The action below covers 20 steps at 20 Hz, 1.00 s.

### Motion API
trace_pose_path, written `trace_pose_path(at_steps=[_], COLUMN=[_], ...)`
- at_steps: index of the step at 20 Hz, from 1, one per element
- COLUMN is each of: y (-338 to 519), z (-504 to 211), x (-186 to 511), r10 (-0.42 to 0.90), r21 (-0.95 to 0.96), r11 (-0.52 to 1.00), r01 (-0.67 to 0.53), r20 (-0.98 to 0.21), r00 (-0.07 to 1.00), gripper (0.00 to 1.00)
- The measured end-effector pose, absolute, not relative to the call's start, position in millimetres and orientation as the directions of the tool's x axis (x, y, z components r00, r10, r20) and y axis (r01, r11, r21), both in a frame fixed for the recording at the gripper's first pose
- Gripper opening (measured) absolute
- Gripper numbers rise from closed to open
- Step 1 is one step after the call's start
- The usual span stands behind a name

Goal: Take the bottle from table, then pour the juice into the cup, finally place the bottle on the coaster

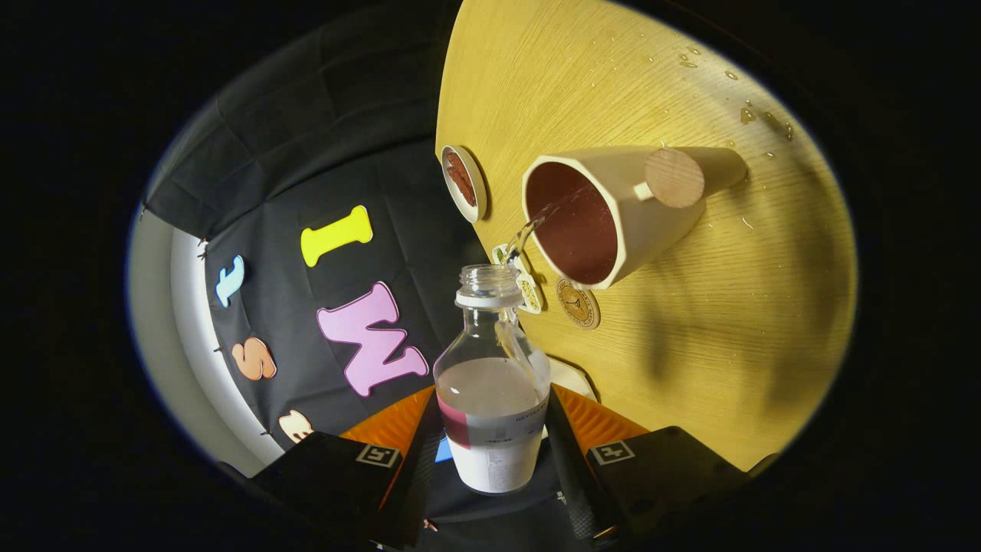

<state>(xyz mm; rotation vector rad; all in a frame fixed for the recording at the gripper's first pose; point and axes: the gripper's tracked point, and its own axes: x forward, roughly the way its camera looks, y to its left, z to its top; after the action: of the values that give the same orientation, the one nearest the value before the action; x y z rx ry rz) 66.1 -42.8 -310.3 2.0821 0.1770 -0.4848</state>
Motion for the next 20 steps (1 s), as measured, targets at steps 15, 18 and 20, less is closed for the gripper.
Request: trace_pose_path(at_steps=[15,18,20], y=[-49.5,-52.0,-52.5], z=[-291.6,-287.2,-288.0], x=[75.3,77.4,78.5], r10=[-0.072,-0.076,-0.079], r21=[0.72,0.715,0.708], r11=[-0.65,-0.66,-0.67], r01=[0.244,0.23,0.223], r20=[-0.377,-0.369,-0.367], r00=[0.923,0.927,0.927], gripper=[0.75,0.75,0.75])
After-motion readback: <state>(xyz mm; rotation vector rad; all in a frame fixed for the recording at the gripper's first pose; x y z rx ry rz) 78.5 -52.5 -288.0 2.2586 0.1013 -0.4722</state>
